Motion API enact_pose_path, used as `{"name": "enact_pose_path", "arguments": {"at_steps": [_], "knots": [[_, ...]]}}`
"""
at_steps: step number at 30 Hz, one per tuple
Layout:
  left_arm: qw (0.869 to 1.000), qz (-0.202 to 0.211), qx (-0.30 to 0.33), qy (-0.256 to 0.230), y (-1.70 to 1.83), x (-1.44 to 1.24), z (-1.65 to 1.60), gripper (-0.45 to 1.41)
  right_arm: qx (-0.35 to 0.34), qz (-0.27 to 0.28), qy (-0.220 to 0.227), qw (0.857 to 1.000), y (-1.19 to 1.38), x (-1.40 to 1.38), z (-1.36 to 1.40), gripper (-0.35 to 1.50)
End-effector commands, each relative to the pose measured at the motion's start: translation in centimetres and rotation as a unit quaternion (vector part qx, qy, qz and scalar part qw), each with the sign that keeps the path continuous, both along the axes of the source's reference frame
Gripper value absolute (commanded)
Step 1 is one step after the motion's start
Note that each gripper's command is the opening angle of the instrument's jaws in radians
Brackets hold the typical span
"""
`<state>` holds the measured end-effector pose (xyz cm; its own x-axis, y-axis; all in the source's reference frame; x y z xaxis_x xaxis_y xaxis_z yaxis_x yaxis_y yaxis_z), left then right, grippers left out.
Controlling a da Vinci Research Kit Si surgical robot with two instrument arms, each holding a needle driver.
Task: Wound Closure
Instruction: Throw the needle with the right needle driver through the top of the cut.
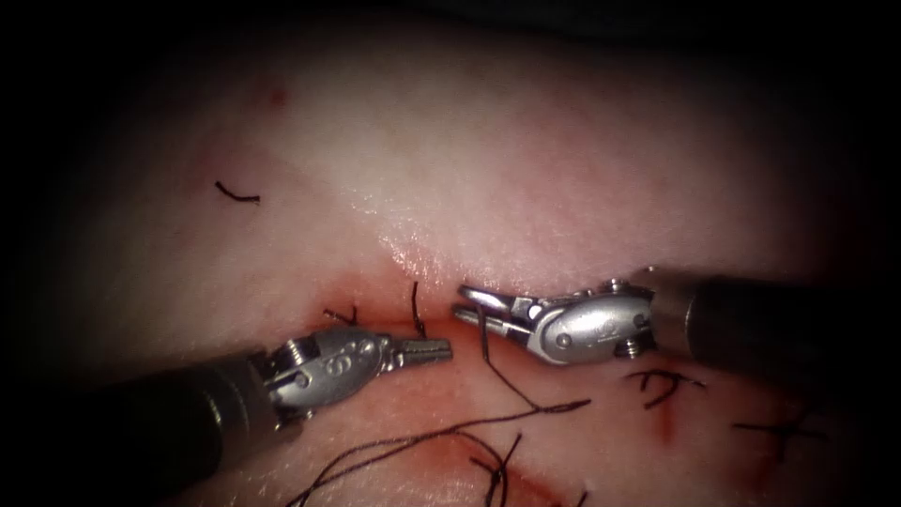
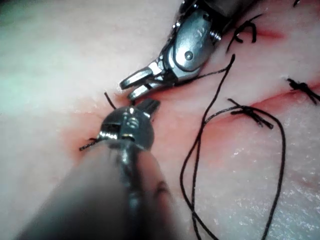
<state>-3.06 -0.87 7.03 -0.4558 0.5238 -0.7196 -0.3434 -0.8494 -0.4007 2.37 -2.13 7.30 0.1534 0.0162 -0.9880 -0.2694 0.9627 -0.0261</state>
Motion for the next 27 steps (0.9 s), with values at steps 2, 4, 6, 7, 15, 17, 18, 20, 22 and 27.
{"name": "enact_pose_path", "arguments": {"at_steps": [2, 4, 6, 7, 15, 17, 18, 20, 22, 27], "knots": [[1.000, -0.004, -0.004, 0.003, 0.01, -0.15, 0.11, -0.45, 0.019, -0.001, 0.008, 1.000, 0.07, 0.12, 0.10, -0.35], [1.000, -0.005, -0.005, 0.001, -0.01, -0.22, 0.15, -0.45, 0.030, 0.001, 0.012, 0.999, 0.11, 0.14, 0.13, -0.35], [1.000, -0.003, -0.004, -0.004, -0.03, -0.29, 0.17, -0.45, 0.039, 0.002, 0.013, 0.999, 0.14, 0.15, 0.16, -0.35], [1.000, -0.005, -0.005, -0.006, -0.04, -0.31, 0.18, -0.45, 0.045, 0.003, 0.013, 0.999, 0.17, 0.15, 0.17, -0.35], [1.000, 0.008, -0.008, -0.002, -0.11, -0.36, 0.40, -0.43, 0.074, 0.007, 0.022, 0.997, 0.33, 0.14, 0.15, -0.35], [1.000, 0.013, -0.005, 0.002, -0.16, -0.28, 0.55, -0.43, 0.077, 0.012, 0.027, 0.997, 0.41, 0.13, 0.09, -0.35], [1.000, 0.013, -0.002, 0.003, -0.18, -0.24, 0.60, -0.43, 0.078, 0.016, 0.031, 0.996, 0.45, 0.13, 0.05, -0.35], [1.000, 0.015, 0.003, 0.004, -0.25, -0.15, 0.71, -0.45, 0.081, 0.025, 0.040, 0.996, 0.54, 0.12, -0.03, -0.35], [1.000, 0.016, 0.006, 0.006, -0.30, -0.10, 0.77, -0.45, 0.084, 0.028, 0.042, 0.995, 0.58, 0.11, -0.08, -0.35], [1.000, 0.019, 0.011, 0.009, -0.34, -0.05, 0.78, -0.45, 0.092, 0.039, 0.054, 0.994, 0.72, 0.13, -0.20, -0.35]]}}
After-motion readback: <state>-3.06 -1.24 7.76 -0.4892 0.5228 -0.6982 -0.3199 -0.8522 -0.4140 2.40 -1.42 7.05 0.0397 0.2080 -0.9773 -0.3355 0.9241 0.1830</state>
